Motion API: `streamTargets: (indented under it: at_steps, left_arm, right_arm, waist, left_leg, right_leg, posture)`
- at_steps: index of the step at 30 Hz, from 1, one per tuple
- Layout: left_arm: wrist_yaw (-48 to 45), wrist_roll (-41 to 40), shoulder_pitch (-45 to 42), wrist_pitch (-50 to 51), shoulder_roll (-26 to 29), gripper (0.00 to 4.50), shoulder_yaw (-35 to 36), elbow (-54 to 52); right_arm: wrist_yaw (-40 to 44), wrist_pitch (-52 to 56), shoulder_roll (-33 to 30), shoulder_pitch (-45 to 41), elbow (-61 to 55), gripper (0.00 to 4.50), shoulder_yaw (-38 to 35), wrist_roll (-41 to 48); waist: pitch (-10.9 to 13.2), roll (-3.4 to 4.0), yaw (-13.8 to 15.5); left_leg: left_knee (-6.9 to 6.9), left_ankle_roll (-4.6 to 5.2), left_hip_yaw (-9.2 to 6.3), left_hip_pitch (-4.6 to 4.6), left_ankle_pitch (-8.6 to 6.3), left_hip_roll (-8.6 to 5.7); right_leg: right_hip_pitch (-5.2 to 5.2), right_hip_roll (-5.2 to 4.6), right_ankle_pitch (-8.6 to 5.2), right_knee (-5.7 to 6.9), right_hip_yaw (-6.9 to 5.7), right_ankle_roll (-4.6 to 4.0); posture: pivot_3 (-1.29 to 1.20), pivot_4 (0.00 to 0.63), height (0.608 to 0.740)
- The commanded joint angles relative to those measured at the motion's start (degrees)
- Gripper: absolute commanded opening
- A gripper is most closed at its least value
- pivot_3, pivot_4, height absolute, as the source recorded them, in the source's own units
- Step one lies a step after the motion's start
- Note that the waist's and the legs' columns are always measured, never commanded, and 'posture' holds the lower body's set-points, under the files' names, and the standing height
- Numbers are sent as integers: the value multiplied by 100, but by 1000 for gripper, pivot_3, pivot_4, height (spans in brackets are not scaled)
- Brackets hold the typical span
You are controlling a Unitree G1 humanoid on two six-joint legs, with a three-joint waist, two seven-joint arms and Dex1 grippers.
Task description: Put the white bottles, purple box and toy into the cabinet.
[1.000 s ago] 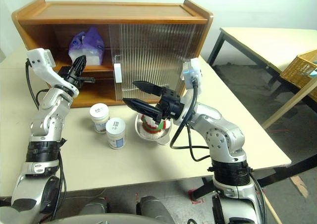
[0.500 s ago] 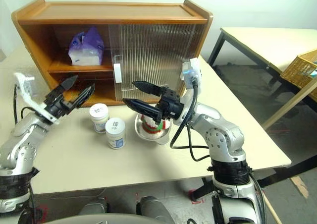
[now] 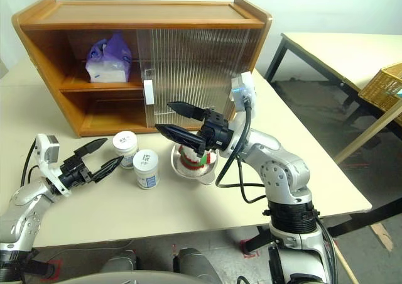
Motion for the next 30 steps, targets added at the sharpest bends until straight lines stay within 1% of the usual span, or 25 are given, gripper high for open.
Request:
streamTargets:
  at_steps: [1,15,28,30]
  left_arm:
    - [-22,225,23,-248,-44,4488,-83,365]
    - [-76,501,-563,-603,-446,4488,-362,1464]
    - [-101,643,-870,-608,-551,4488,-421,1794]
    - [-98,654,-890,-610,-563,4094,-426,1814]
  right_arm:
    - [-16,68,-54,-27,-89,4500,-13,25]
    - [-81,127,-122,47,-197,4500,-85,72]
    - [-173,129,-151,120,-287,4500,-126,103]
    - [-176,122,-152,125,-289,4500,-126,99]
  waist:
    - [-1,1,-8]
    - [-10,16,-37]
    - [-10,16,-113]
    - [-10,16,-118]
  left_leg:
    - [0,0,0,0,0,1]
    - [0,3,3,-1,2,1]
    - [1,7,6,0,4,-16]
    - [1,7,5,0,4,-16]
  right_leg:
    - [0,0,0,0,0,1]
    - [1,1,-1,0,3,14]
    - [3,4,-4,-1,5,34]
    - [4,4,-4,-1,6,35]
  posture:
    - [-111,15,740]
    - [-132,21,740]
    - [-148,24,740]
    - [-148,24,740]
